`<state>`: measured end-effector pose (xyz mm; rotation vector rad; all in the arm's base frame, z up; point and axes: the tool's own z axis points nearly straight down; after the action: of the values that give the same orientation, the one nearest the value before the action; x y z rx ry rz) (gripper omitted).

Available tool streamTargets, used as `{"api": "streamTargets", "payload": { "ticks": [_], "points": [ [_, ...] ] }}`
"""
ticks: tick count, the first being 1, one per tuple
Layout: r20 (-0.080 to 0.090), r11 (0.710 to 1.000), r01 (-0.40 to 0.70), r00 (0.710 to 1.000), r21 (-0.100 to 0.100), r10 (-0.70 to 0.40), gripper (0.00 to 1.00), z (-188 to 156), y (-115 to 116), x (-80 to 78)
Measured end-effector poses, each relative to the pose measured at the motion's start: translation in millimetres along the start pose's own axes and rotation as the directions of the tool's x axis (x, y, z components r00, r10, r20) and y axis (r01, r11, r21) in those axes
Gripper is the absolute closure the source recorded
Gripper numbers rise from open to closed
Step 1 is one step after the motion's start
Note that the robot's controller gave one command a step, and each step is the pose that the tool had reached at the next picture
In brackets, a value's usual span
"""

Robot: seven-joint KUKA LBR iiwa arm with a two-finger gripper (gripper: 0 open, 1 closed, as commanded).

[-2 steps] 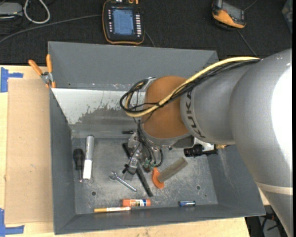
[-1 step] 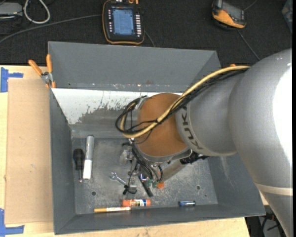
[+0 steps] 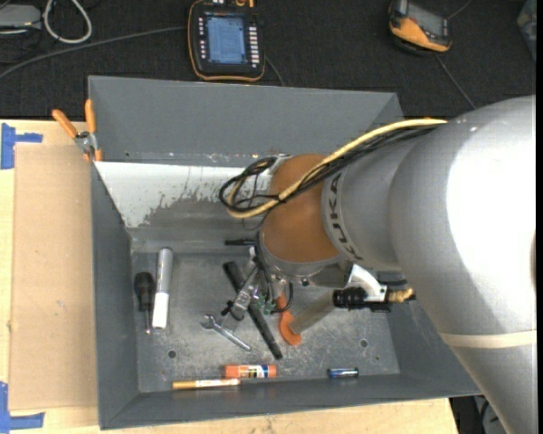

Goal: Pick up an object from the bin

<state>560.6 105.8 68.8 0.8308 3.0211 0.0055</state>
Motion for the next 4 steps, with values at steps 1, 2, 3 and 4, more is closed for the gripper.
{"api": "streamTargets", "payload": {
  "ticks": [1, 2, 3, 4],
  "points": [
    [-0.025, 0.973, 0.232, 0.972, 0.006, -0.232, 1.00, -1.5, -10.7, 52.4],
    [-0.025, 0.973, 0.231, 0.973, 0.006, -0.231, 1.00, -1.5, -10.8, 52.4],
    [-0.026, 0.973, 0.230, 0.973, 0.007, -0.230, 1.00, -14.0, -11.7, 52.3],
    [-0.032, 0.973, 0.232, 0.972, 0.011, -0.231, 1.00, -54.2, -12.8, 53.3]
  ]
}}
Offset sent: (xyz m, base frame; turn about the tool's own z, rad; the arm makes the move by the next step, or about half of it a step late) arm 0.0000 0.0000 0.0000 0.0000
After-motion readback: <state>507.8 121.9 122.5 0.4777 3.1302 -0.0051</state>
